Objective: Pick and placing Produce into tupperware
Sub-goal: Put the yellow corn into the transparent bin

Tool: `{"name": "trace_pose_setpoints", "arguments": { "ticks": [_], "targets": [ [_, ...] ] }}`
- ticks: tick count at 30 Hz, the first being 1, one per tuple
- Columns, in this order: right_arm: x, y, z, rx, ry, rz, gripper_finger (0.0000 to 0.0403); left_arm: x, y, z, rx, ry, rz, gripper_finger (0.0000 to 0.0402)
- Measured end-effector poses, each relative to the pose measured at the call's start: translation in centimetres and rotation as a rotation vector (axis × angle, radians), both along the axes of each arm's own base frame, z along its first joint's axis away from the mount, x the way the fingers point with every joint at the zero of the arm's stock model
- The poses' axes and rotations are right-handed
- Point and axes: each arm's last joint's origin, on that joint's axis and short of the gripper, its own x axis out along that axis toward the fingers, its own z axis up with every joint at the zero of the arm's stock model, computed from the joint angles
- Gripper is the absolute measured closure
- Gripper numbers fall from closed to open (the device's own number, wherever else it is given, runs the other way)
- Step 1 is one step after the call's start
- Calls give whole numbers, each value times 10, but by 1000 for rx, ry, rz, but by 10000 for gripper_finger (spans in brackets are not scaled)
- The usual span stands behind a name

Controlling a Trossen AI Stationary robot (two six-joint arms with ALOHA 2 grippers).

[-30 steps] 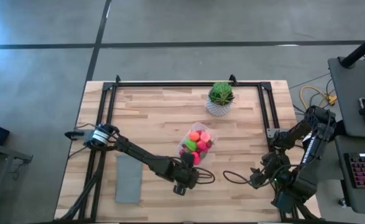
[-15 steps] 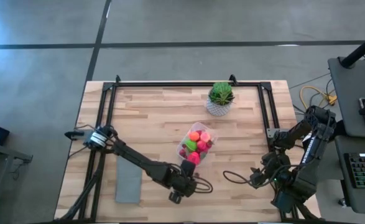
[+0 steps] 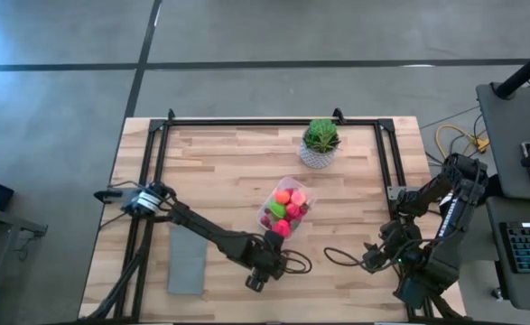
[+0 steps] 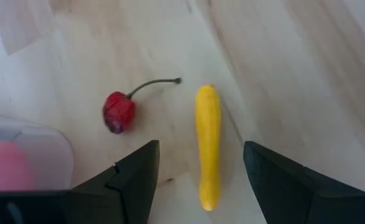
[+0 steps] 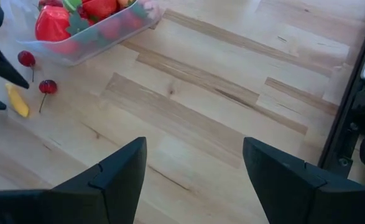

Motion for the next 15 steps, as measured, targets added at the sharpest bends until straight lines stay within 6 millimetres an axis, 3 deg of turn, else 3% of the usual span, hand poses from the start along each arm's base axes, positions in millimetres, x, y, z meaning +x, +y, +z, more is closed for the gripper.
{"name": "trace_pose_setpoints", "arguments": {
  "ticks": [8,15],
  "targets": [
    [0,0,0,2,-1,0,145,3,5,0,-57,15,26,189],
    [0,0,0,1,-1,0,145,2,5,-2,-69,27,33,242]
  ]
}}
